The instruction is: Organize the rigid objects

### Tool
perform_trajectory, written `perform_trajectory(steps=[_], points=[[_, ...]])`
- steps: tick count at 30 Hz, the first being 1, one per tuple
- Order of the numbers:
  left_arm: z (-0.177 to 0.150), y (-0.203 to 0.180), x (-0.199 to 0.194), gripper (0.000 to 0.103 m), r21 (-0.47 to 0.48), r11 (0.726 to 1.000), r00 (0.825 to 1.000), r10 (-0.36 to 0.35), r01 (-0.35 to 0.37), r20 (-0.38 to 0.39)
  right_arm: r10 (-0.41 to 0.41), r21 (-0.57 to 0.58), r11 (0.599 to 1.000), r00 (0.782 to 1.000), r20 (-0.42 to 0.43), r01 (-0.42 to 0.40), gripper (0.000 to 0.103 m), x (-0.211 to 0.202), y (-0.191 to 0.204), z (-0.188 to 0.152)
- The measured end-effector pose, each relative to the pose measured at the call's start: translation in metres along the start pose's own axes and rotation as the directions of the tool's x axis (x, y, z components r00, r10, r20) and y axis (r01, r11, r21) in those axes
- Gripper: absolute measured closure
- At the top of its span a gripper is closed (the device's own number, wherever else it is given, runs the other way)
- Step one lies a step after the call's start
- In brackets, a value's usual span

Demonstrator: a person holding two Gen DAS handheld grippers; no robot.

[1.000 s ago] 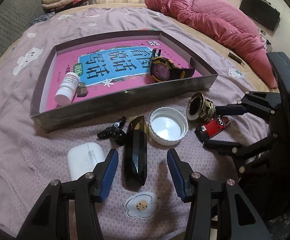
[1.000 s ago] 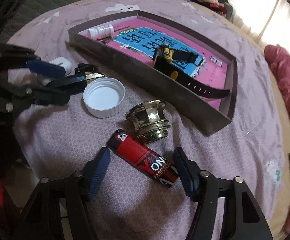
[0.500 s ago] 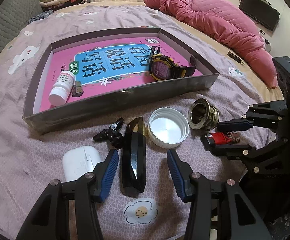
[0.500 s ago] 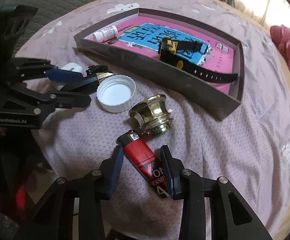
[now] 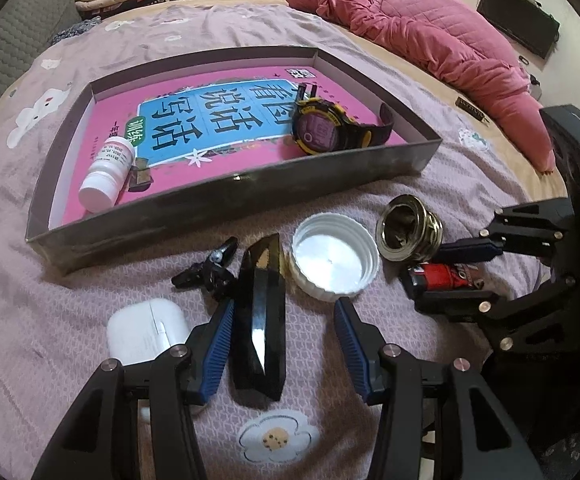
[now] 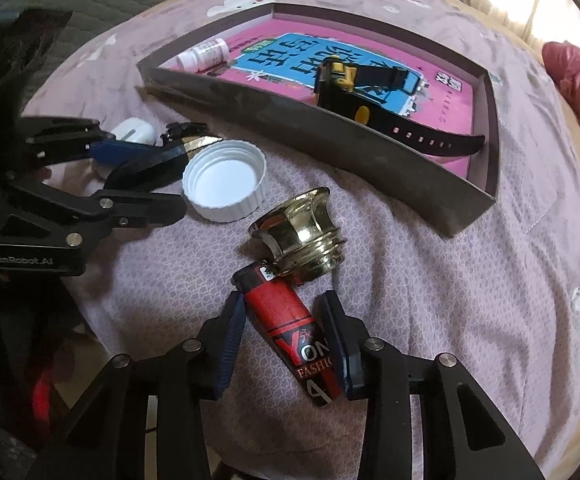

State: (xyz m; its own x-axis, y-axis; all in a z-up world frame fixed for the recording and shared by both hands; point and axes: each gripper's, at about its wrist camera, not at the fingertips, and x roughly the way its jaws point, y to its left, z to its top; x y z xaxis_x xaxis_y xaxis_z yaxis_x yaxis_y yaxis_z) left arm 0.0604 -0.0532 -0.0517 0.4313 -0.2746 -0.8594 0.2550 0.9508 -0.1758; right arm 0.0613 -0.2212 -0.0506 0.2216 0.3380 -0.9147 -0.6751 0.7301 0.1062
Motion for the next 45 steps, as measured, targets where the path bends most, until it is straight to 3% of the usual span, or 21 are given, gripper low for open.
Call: perform_trajectory(steps=[6, 11, 16, 26, 29, 30, 38, 42, 45], points=[[0.003, 0.003, 0.004, 0.065, -0.005, 1.000, 1.000, 0.004, -0.004, -0.004, 0.050, 0.127, 0.991, 0.999, 0.009, -0.051, 0.075, -0.003, -0.020, 0.001], [0.005, 0.006, 0.006, 0.073, -0.014, 1.000, 1.000, 0.015, -0.015, -0.007, 0.044, 0.118, 0.992, 0.999, -0.016, -0.042, 0.074, 0.004, -0.016, 0.002], [0.006, 0.005, 0.009, 0.073, -0.001, 1.000, 1.000, 0.028, -0.028, -0.012, 0.006, 0.077, 0.997, 1.000, -0.028, -0.004, 0.072, 0.012, -0.008, 0.003], [0.008, 0.000, 0.015, 0.073, 0.017, 0.999, 0.999, 0.049, -0.048, -0.015, 0.032, 0.108, 0.994, 0.999, -0.018, -0.030, 0.070, 0.014, -0.014, 0.004], [0.007, -0.002, 0.014, 0.075, 0.031, 0.998, 0.998, 0.055, -0.055, -0.007, 0.051, 0.138, 0.989, 0.998, -0.021, -0.048, 0.072, 0.011, -0.019, 0.005], [0.007, -0.002, 0.014, 0.080, 0.029, 0.998, 0.998, 0.057, -0.057, -0.004, 0.061, 0.156, 0.986, 0.998, -0.017, -0.058, 0.074, 0.011, -0.023, 0.007], [0.006, -0.001, 0.008, 0.080, 0.019, 0.999, 0.999, 0.036, -0.036, 0.010, 0.103, 0.235, 0.967, 0.995, 0.014, -0.103, 0.081, -0.001, -0.041, -0.001], [0.005, -0.004, 0.006, 0.080, 0.029, 0.999, 0.999, 0.029, -0.030, 0.013, 0.082, 0.284, 0.955, 0.996, 0.034, -0.089, 0.086, -0.008, -0.053, -0.006], [0.004, -0.003, 0.005, 0.080, 0.028, 0.999, 1.000, 0.027, -0.027, 0.012, 0.005, 0.266, 0.964, 1.000, 0.006, -0.006, 0.087, -0.012, -0.054, -0.009]])
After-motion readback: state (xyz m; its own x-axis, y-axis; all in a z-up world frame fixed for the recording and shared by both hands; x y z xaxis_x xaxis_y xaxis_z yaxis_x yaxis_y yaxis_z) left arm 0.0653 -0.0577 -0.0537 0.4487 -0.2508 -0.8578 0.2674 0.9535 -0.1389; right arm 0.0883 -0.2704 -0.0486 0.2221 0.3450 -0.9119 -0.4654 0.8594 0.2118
